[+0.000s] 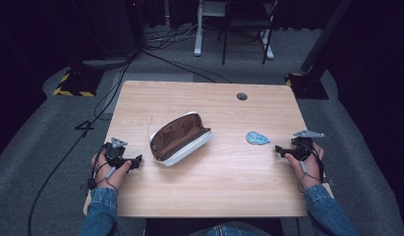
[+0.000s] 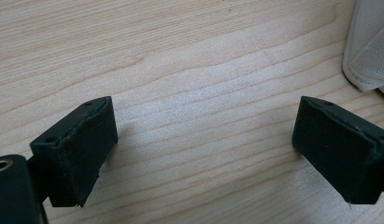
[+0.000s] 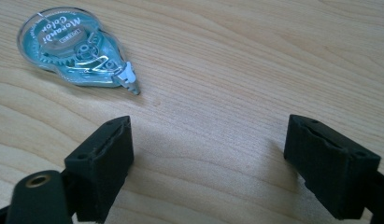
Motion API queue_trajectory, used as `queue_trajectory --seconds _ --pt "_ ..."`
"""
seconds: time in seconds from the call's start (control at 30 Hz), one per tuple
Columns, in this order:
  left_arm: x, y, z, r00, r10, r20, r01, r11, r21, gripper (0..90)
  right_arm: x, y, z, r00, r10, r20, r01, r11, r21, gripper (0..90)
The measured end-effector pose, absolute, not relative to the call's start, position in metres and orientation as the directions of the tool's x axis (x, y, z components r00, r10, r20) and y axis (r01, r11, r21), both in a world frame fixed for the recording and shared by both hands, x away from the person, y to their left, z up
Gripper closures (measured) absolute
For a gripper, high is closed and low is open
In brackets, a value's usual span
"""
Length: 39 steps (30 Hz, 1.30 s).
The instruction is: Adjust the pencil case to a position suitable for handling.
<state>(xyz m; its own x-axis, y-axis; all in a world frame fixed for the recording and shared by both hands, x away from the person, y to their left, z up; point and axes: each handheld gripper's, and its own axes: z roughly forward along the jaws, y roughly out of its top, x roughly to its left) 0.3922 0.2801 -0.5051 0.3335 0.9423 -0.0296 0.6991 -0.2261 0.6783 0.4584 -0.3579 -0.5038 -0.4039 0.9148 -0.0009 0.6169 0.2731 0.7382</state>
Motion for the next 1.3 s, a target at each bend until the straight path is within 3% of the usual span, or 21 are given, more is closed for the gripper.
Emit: queue_trajectory --seconds 0.07,0.17,0.23,0.73,0.93,1.3 --pt "0.392 0.281 -0.504 0.326 0.945 -0.035 0.704 -0.218 0.676 8.4 0.458 -0.358 -0.504 -0.406 0.914 -0.001 0.616 0.275 0.738 16.1" --pt "0.392 0.282 -0.500 0.307 0.951 -0.031 0.714 -0.209 0.668 19.2 0.458 -0.358 -0.504 -0.407 0.913 -0.001 0.616 0.275 0.738 16.1" --pt "0.392 0.284 -0.492 0.290 0.956 -0.056 0.709 -0.175 0.683 16.3 0.458 -0.358 -0.504 -0.406 0.914 0.000 0.616 0.274 0.738 16.1" --pt "0.385 0.273 -0.456 0.331 0.939 -0.092 0.640 -0.152 0.754 20.5 0.459 -0.358 -0.504 -0.408 0.913 0.001 0.615 0.275 0.739 16.2" --pt "0.387 0.265 -0.448 0.383 0.904 -0.191 0.626 -0.102 0.774 20.7 0.459 -0.358 -0.504 -0.408 0.913 0.001 0.615 0.274 0.739 16.2" --pt "0.394 0.244 -0.437 0.436 0.885 -0.162 0.580 -0.139 0.803 19.3 0.459 -0.358 -0.504 -0.409 0.913 0.001 0.614 0.274 0.740 16.2"
